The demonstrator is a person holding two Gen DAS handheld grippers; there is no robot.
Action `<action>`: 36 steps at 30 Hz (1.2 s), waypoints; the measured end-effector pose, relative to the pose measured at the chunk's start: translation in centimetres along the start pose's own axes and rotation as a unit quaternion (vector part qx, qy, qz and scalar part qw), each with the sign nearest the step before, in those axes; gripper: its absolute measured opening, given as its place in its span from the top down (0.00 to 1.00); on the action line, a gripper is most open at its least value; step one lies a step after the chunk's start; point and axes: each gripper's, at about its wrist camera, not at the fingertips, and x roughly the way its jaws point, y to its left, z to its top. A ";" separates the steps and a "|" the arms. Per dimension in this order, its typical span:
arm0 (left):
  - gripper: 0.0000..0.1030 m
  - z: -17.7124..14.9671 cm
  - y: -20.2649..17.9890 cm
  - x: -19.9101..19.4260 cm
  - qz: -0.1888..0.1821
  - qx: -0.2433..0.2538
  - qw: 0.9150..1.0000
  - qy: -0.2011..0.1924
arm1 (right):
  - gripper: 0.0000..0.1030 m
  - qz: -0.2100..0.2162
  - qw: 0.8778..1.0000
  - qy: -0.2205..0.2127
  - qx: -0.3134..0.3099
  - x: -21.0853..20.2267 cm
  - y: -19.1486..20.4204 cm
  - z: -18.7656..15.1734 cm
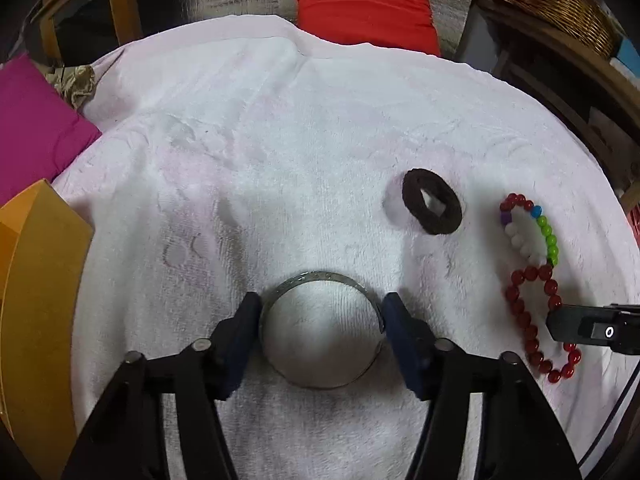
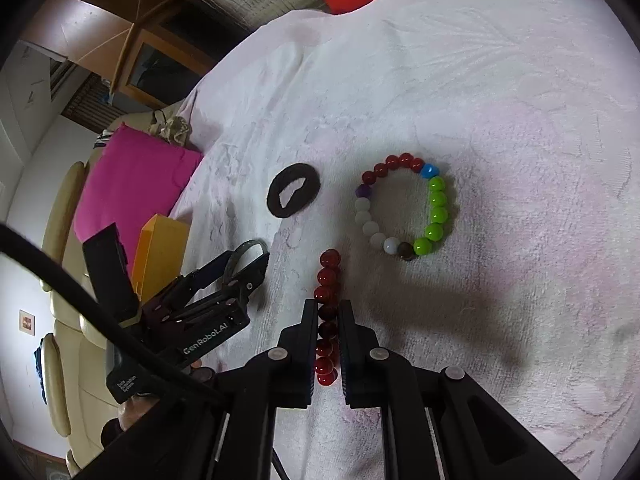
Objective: Organize jewelry
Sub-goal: 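Lift the bangle and red bracelet and carry them toward the orange box, then lower both tools into the orange box and open them to release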
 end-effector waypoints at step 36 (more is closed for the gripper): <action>0.39 -7.1 13.9 -19.2 0.112 -0.121 0.971 -0.173 | 0.90 0.102 0.983 -0.090 -0.120 1.7 16.2 -1.6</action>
